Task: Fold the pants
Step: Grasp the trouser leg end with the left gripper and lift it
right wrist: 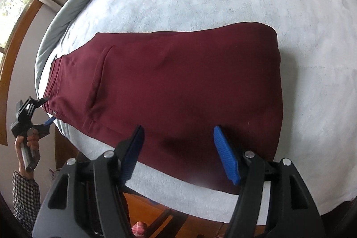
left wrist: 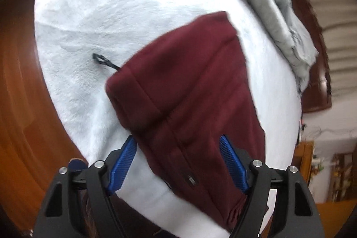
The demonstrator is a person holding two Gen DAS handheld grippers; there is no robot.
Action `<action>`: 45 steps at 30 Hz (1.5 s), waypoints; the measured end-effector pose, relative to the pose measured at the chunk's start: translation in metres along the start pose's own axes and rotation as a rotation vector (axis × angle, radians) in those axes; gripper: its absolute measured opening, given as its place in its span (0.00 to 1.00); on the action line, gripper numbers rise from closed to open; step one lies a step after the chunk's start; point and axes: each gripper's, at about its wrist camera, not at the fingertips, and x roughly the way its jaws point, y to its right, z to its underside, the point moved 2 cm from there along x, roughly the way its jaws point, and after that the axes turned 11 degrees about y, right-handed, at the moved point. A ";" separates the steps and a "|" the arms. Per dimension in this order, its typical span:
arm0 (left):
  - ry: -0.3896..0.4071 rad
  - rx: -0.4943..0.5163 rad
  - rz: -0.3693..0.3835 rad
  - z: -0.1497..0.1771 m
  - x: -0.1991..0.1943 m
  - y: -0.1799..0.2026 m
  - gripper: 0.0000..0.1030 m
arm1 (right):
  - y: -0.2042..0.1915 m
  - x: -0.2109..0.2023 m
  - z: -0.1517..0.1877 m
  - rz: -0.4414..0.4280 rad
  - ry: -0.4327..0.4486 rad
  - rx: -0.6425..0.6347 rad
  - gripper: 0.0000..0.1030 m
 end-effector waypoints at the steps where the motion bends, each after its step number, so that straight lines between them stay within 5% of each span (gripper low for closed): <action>1: -0.010 -0.026 -0.008 -0.001 0.007 -0.004 0.74 | 0.000 0.000 0.000 0.000 0.000 0.000 0.62; 6: -0.014 -0.120 0.039 -0.007 0.016 -0.011 0.70 | 0.001 0.005 0.000 0.012 -0.012 -0.016 0.64; 10: 0.020 -0.104 0.062 -0.010 0.001 0.000 0.60 | 0.000 0.006 0.000 0.008 -0.016 -0.024 0.67; 12: 0.035 -0.102 0.095 -0.009 -0.008 -0.002 0.47 | 0.001 0.006 0.001 0.009 -0.017 -0.024 0.68; 16: 0.073 -0.042 0.179 -0.008 -0.023 0.011 0.45 | -0.002 0.008 0.002 0.015 -0.021 -0.045 0.72; 25: 0.017 -0.114 0.086 -0.022 0.026 0.004 0.61 | -0.005 0.010 0.003 0.014 -0.022 -0.072 0.75; 27: 0.031 -0.111 0.061 -0.022 0.022 0.010 0.56 | -0.001 0.009 0.004 -0.002 -0.019 -0.057 0.75; 29: 0.048 -0.097 0.089 -0.021 0.016 0.019 0.40 | 0.001 0.009 0.004 -0.010 -0.016 -0.047 0.74; 32: 0.096 -0.046 0.109 -0.015 0.006 0.036 0.36 | 0.005 0.007 0.004 -0.024 -0.013 -0.032 0.74; 36: 0.068 -0.052 0.019 -0.021 0.030 0.037 0.44 | 0.008 0.006 0.005 -0.034 -0.009 -0.019 0.74; 38: 0.056 -0.092 0.040 -0.023 0.035 0.033 0.45 | 0.009 0.004 0.005 -0.038 -0.007 -0.018 0.74; 41: 0.066 -0.053 0.080 -0.020 0.027 0.038 0.33 | 0.010 0.002 0.007 -0.045 -0.004 -0.008 0.74; 45: 0.097 0.002 0.133 -0.014 0.009 0.054 0.30 | 0.014 0.000 0.005 -0.056 -0.005 0.006 0.74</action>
